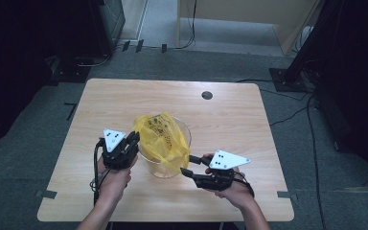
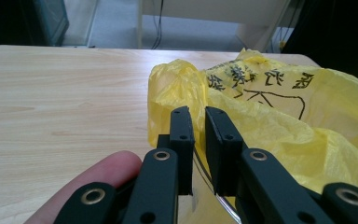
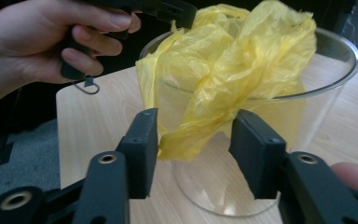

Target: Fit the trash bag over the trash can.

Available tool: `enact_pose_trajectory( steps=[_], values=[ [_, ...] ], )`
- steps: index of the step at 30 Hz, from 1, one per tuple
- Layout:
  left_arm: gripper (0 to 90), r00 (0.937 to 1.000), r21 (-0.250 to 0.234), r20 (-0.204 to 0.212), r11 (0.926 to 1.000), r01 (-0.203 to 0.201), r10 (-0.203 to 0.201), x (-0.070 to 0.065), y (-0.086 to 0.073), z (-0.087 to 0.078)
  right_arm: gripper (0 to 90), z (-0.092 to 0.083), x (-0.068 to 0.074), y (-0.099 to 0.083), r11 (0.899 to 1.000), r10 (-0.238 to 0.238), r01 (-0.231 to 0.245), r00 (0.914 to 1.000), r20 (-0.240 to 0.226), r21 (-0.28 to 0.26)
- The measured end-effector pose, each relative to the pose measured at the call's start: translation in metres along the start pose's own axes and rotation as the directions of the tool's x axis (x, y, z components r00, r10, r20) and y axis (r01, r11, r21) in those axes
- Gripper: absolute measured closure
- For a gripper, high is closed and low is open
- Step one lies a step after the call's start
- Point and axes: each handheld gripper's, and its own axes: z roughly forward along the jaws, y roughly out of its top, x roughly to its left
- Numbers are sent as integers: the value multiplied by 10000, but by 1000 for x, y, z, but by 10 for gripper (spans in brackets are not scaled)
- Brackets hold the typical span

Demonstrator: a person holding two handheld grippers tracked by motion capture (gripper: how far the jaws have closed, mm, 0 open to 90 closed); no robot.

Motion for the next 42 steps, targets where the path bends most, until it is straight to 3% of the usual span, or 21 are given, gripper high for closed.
enact_pose_trajectory(
  steps=[4,9,11,13,20,25,29,33,34,38,40,42],
  values=[
    [818,9999,-26,93,9999,-120,121,1,-1,-1,479,-17,-9,8,9997,-137,135,9998,-115,-212],
    [820,9998,-24,181,9999,-120,121,2,-4,-1,515,-30,-25,35,9900,393,-304,9973,623,-1380],
    [819,9997,-28,194,9999,-167,168,3,-5,-1,574,-21,-29,47,9874,848,-662,9883,1270,-1435],
    [818,9996,-31,219,9998,-178,179,3,-6,-2,607,-5,-34,55,9874,1242,-1015,9725,1968,-1212],
    [817,9991,-115,272,9994,-322,325,3,-8,-5,658,35,-45,67,9630,2693,-2579,9298,2510,-778],
    [816,9987,-168,370,9992,-353,359,4,-10,-7,663,51,-45,66,9488,3052,-3158,9146,2652,-25],
    [815,9984,-226,482,9994,-277,287,5,-12,-10,900,54,-42,64,9561,2722,-2925,9081,3183,168],
    [811,9971,-331,736,9993,-156,180,8,-16,-16,900,45,-41,64,9624,2684,-2661,9016,3392,-542],
    [810,9965,-387,812,9991,-171,202,8,-18,-18,900,43,-41,64,9618,2713,-2662,8959,3519,-638],
    [809,9959,-438,870,9988,-195,233,9,-19,-20,900,41,-42,63,9632,2676,-2581,8930,3618,-753],
    [811,9959,-453,878,9988,-180,219,9,-19,-19,900,39,-41,64,9645,2640,-2477,8872,3784,-921],
    [812,9958,-478,863,9985,-259,300,9,-19,-19,900,38,-40,65,9669,2546,-2410,8890,3806,-840]
  ],
)
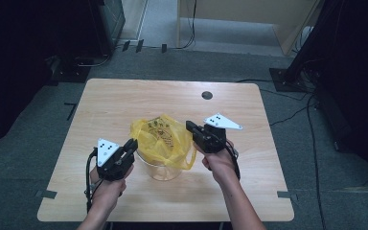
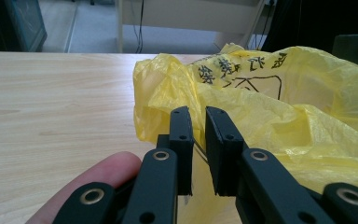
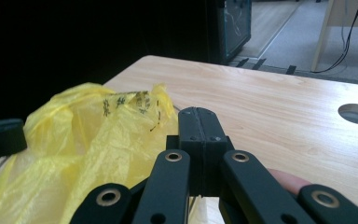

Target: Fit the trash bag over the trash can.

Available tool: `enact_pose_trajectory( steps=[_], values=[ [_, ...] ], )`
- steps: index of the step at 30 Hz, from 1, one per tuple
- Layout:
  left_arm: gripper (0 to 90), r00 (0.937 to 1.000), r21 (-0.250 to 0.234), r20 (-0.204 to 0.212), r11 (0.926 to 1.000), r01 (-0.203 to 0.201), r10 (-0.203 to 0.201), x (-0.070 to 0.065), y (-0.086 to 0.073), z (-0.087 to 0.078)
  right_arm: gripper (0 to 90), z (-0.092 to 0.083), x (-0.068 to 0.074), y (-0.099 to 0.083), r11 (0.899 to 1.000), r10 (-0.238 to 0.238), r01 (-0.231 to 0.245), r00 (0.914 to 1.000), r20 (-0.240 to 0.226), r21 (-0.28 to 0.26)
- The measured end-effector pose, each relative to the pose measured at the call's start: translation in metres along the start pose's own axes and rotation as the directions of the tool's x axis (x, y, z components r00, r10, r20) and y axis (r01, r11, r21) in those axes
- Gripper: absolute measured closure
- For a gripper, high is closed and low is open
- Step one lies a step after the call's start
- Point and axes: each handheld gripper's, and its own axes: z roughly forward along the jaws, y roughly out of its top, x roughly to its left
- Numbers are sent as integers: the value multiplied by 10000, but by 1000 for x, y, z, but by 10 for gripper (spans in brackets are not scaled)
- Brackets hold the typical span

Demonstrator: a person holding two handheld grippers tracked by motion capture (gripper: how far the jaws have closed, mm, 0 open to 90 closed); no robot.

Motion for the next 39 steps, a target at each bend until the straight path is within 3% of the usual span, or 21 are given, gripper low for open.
enact_pose_trajectory(
  steps=[4,8,13,19,24,26,28,31,33,35,39],
  values=[
    [815,10000,17,-15,10000,-2,2,2,1,2,900,-2,-2,-2,9996,-290,287,9985,463,79],
    [819,9997,22,171,9999,145,-146,4,1,-2,900,-4,-10,-12,9998,-145,157,9925,1213,-95],
    [801,9971,69,719,9997,236,-241,10,-2,-15,900,5,-12,-26,9992,-390,373,9782,2042,122],
    [863,9917,368,1192,9983,449,-490,21,-8,-26,900,13,-7,-36,9963,-851,800,9633,2547,302],
    [895,9935,853,1130,9963,71,-168,21,-23,-25,900,14,-6,-41,9962,-862,796,9607,2638,354],
    [898,9931,1003,1156,9949,75,-192,22,-28,-24,900,15,-5,-44,9958,-897,814,9616,2595,427],
    [892,9944,806,1000,9964,250,-330,25,-26,-26,900,15,-4,-47,9958,-887,803,9656,2445,442],
    [757,9919,183,847,9954,937,-950,29,-12,-32,900,11,-2,-50,9965,-817,760,9744,2094,348],
    [677,9921,-32,699,9945,1044,-1039,26,-3,-34,900,7,0,-51,9972,-724,671,9797,1870,344],
    [593,9938,-44,528,9952,978,-974,20,2,-32,900,2,3,-53,9968,-772,728,9830,1667,325],
    [478,9915,292,382,9919,1234,-1244,10,8,-19,900,-8,7,-57,9967,-797,764,9874,1368,288]
  ],
)
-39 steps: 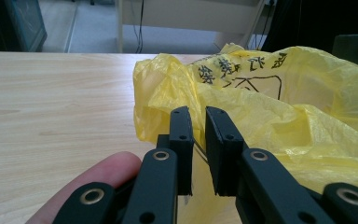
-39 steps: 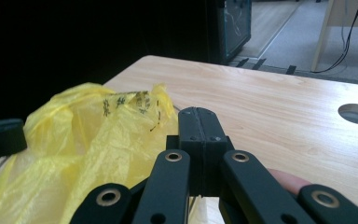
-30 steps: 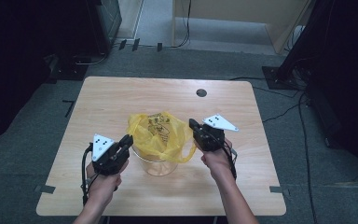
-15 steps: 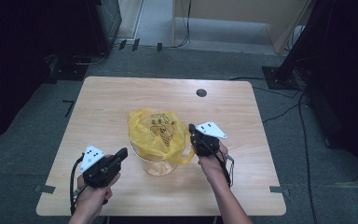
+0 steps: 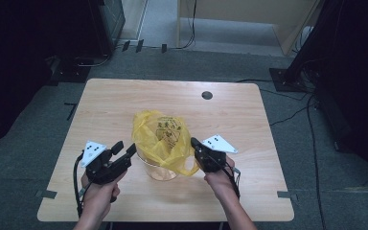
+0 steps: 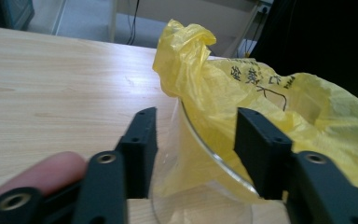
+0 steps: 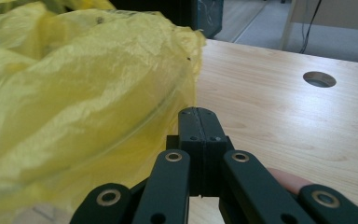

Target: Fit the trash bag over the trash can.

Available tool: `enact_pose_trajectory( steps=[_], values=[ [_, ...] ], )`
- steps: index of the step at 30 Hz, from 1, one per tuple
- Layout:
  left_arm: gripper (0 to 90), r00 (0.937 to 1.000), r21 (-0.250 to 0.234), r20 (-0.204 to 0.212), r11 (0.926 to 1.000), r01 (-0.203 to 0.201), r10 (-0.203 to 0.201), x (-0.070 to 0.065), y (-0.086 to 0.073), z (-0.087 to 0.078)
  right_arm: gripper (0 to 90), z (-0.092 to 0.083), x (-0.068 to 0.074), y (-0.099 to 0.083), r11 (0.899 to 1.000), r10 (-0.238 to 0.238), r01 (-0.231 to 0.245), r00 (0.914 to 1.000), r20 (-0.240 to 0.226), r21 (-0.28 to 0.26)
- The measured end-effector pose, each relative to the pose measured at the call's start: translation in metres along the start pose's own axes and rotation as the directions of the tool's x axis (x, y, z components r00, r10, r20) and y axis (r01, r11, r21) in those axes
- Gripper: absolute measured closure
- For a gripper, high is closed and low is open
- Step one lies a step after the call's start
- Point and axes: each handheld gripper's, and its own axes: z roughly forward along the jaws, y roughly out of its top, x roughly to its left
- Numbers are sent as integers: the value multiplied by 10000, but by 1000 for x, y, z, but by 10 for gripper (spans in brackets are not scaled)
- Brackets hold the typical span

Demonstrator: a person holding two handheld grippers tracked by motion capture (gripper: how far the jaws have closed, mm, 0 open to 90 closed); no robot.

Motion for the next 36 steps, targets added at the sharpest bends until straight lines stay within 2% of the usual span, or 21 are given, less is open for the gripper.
enact_pose_trajectory(
  steps=[3,5,8,9,12,15,17,19,21,23,27,30,35,36],
  values=[
    [410,9991,-67,7,9991,416,-416,-4,7,6,900,-6,3,-3,10000,-41,42,9998,-202,7],
    [405,9975,-126,-66,9974,706,-707,-4,11,9,900,-9,5,-6,9999,-159,158,9994,-313,-27],
    [407,9955,274,-46,9952,944,-944,-4,16,19,900,-13,7,-8,9996,-269,265,9987,-423,-91],
    [407,9955,353,-62,9949,943,-941,-5,16,22,900,-14,7,-8,9994,-325,321,9985,-443,-104],
    [444,9983,527,-35,9969,591,-590,-12,16,28,900,-16,9,-8,9989,-457,451,9979,-470,-124],
    [546,9990,418,-379,9988,254,-238,-15,15,32,900,-17,11,-10,9978,-655,651,9971,-386,-125],
    [708,9989,368,-464,9992,129,-112,-15,15,34,900,-18,11,-10,9976,-685,682,9969,-392,-106],
    [812,9984,343,-568,9994,-35,55,-15,13,35,900,-18,12,-11,9974,-724,721,9967,-380,-97],
    [897,9992,280,-397,9996,-71,82,-14,13,33,900,-18,13,-12,9975,-701,698,9969,-357,-88],
    [900,9997,207,-179,9997,-142,145,-12,12,28,900,-18,14,-12,9977,-679,677,9973,-291,-86],
    [900,9997,165,243,9998,80,-84,-2,11,15,900,-18,16,-15,9971,-758,757,9970,-167,-41],
    [900,9977,493,593,9983,298,-327,7,5,7,900,-17,18,-19,9967,-800,800,9968,-98,102],
    [900,9978,1041,628,9945,139,-205,23,-9,4,900,-16,20,-21,9958,-880,880,9961,-33,234],
    [900,9969,1210,689,9923,281,-366,28,-12,6,900,-16,20,-21,9954,-919,919,9958,-22,263]
  ],
)
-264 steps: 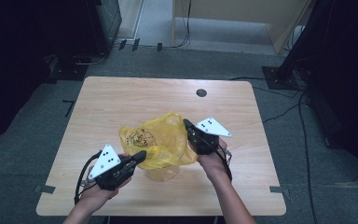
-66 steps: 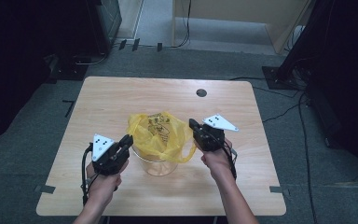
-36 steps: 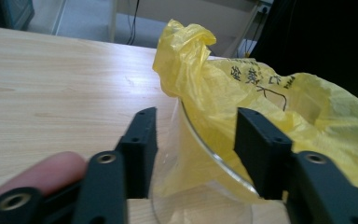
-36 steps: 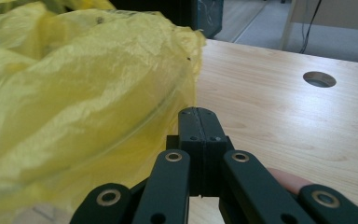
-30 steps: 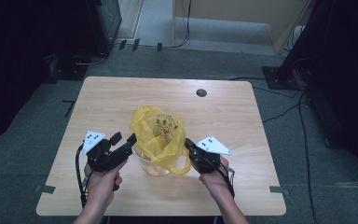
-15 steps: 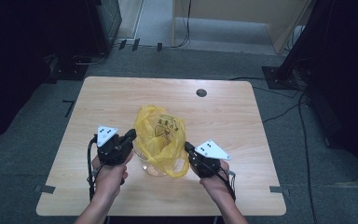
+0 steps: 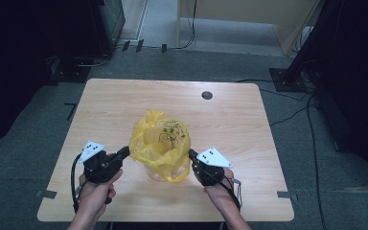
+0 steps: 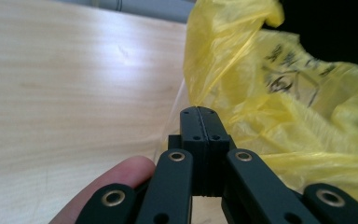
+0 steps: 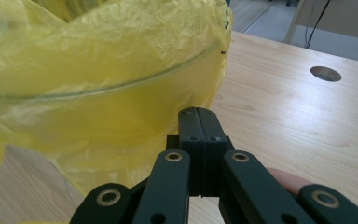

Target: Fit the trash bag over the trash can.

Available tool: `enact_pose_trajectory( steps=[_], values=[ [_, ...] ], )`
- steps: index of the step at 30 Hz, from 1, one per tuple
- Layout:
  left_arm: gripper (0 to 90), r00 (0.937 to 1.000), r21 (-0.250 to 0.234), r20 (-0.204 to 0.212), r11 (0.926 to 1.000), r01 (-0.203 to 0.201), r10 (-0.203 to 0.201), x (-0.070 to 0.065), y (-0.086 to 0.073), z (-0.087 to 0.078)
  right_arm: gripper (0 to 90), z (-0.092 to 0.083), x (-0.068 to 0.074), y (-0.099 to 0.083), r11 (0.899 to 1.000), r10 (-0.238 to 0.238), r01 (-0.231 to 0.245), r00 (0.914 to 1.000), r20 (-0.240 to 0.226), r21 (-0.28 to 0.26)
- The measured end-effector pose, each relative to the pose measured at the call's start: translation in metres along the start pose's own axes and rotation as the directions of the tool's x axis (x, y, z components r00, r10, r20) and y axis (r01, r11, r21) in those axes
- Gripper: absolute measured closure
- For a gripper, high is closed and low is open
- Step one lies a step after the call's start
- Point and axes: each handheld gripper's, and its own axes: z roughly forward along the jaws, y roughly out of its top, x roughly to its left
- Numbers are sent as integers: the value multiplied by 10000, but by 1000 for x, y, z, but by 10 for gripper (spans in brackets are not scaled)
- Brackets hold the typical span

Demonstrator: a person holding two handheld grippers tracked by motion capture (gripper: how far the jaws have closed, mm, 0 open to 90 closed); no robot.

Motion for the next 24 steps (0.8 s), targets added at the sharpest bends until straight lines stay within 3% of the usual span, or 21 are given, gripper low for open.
enact_pose_trajectory(
  steps=[2,5,7,10,16,24],
  values=[
    [900,9998,262,169,9996,118,-122,5,-4,3,900,1,1,-1,9999,-29,29,10000,19,96],
    [900,9995,613,309,9981,-50,31,7,-11,11,900,3,3,-2,9996,-174,172,9998,85,225],
    [900,9996,704,271,9975,-81,62,8,-14,16,900,5,3,-3,9993,-183,180,9998,100,333],
    [900,9995,774,-109,9966,-285,294,9,-18,25,900,7,2,-5,9988,-222,217,9997,113,431],
    [900,9997,1079,-151,9940,-169,186,12,-31,39,900,14,0,-10,9977,-131,122,9998,129,669],
    [900,9980,1186,-333,9917,-494,537,10,-40,46,900,30,-4,-20,9945,-75,39,9994,334,1051]
  ],
)
